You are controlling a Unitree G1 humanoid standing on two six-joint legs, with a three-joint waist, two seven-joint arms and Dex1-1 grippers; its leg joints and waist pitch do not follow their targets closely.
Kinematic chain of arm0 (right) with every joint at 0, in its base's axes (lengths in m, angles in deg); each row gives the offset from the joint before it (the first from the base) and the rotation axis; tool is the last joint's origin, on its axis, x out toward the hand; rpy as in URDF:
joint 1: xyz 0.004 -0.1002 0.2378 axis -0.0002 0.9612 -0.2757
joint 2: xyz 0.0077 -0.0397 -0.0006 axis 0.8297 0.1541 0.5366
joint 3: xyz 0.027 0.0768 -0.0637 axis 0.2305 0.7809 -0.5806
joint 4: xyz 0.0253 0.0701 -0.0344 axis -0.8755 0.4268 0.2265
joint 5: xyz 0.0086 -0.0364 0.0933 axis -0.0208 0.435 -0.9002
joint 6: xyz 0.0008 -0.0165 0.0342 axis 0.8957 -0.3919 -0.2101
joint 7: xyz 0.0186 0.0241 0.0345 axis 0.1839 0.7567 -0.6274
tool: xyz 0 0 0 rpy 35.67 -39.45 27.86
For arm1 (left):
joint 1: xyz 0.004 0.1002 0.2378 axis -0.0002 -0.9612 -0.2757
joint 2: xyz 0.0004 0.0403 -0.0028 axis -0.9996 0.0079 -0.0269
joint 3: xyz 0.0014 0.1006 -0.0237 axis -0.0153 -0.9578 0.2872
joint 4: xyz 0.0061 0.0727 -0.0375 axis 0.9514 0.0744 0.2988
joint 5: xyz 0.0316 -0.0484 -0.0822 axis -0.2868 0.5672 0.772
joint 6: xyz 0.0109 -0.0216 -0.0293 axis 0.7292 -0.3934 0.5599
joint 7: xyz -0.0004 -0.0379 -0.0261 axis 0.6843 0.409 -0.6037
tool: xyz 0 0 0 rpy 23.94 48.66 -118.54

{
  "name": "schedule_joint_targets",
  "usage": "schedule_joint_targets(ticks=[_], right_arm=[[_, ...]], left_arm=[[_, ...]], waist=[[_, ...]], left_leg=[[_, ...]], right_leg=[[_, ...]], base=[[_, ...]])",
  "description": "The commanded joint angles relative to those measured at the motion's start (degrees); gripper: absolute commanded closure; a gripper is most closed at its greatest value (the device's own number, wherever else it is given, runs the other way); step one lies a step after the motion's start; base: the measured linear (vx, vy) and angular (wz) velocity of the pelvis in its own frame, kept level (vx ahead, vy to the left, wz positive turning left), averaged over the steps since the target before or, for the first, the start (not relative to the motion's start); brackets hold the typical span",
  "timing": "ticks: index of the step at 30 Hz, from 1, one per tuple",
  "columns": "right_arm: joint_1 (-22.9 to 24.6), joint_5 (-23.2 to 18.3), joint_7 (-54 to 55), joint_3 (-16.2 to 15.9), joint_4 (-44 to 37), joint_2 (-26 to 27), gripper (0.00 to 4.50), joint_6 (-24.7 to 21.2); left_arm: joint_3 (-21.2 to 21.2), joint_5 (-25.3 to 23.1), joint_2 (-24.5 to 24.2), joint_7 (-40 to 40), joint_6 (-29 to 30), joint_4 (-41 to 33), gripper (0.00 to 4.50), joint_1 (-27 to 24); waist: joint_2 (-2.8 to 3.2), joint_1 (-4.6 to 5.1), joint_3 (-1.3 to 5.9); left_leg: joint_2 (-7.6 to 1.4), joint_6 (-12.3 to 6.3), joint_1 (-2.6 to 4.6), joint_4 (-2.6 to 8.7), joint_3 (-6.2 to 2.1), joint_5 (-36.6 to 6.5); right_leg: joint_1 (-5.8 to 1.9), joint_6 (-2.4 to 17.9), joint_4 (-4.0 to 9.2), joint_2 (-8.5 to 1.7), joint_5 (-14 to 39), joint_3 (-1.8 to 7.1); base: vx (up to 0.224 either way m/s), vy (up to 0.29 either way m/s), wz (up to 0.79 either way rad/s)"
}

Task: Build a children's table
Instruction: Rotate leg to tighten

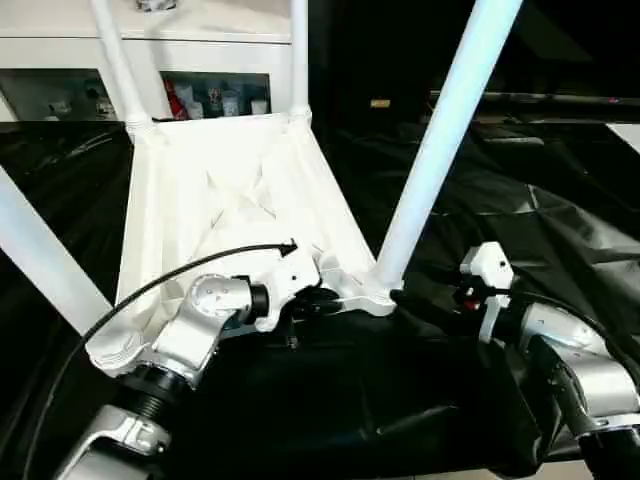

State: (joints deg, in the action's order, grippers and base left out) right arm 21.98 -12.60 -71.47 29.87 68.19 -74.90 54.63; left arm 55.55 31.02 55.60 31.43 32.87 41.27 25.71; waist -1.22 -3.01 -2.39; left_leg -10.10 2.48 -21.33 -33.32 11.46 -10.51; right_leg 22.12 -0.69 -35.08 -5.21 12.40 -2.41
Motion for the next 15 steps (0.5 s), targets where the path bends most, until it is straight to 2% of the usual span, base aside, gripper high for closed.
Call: schedule_joint_targets(ticks=[1, 7, 8, 11, 13, 15], right_arm=[[-0.01, 0.42, -0.32, -0.04, -0.10, -0.46, 1.35, 0.54], [-0.04, 0.25, -0.43, -0.05, 0.00, -0.57, 1.35, 0.59], [-0.08, 0.29, -0.45, -0.06, 0.07, -0.59, 1.35, 0.65], [-0.33, 0.34, -0.32, -0.14, 0.19, -0.39, 1.35, 0.89], [-0.39, 0.46, -0.33, -0.27, 0.19, -0.39, 1.35, 0.92], [-0.42, 0.50, -0.33, -0.32, 0.25, -0.35, 1.35, 0.92]], left_arm=[[-0.43, -1.49, -0.89, 0.01, 0.78, 1.08, 3.54, 0.01], [-0.24, -0.32, -0.91, 0.55, 2.61, 0.92, 3.54, 0.34], [-0.18, -0.13, -0.86, 0.45, 2.81, 0.92, 3.71, 0.45], [0.03, -0.05, -0.62, 0.01, 3.83, 1.86, 3.71, 1.17], [0.07, 0.00, -0.62, 0.33, 4.43, 2.10, 4.00, 1.38], [-0.07, -0.19, -0.80, 0.52, 5.17, 2.19, 4.07, 1.53]], waist=[[-0.35, -0.11, 2.98], [-0.17, -0.07, 2.97], [-0.24, -0.05, 2.98], [-0.17, -0.02, 3.06], [-0.08, -0.06, 3.06], [0.06, -0.09, 3.01]], left_leg=[[-3.23, -4.47, 0.66, 3.52, -1.39, -10.00], [-3.19, -4.03, 0.70, 3.51, -1.41, -10.77], [-3.19, -4.00, 0.68, 3.52, -1.41, -10.80], [-3.18, -4.07, 0.68, 3.48, -1.43, -10.39], [-3.16, -4.18, 0.74, 3.44, -1.40, -10.15], [-3.17, -4.02, 0.79, 3.49, -1.41, -10.76]], right_leg=[[-2.23, 14.20, 4.08, -3.09, 4.87, 2.19], [-2.20, 14.35, 4.12, -3.06, 5.48, 2.20], [-2.21, 14.36, 4.10, -3.02, 5.41, 2.18], [-2.26, 14.53, 3.99, -2.99, 4.58, 2.17], [-2.22, 14.73, 3.99, -2.98, 3.93, 2.17], [-2.21, 14.79, 4.07, -3.02, 4.65, 2.18]], base=[[0.000, 0.000, 0.00], [0.000, 0.000, 0.00], [0.000, 0.000, 0.00], [0.000, 0.000, 0.00], [0.000, 0.000, 0.00], [0.000, 0.000, 0.00]])
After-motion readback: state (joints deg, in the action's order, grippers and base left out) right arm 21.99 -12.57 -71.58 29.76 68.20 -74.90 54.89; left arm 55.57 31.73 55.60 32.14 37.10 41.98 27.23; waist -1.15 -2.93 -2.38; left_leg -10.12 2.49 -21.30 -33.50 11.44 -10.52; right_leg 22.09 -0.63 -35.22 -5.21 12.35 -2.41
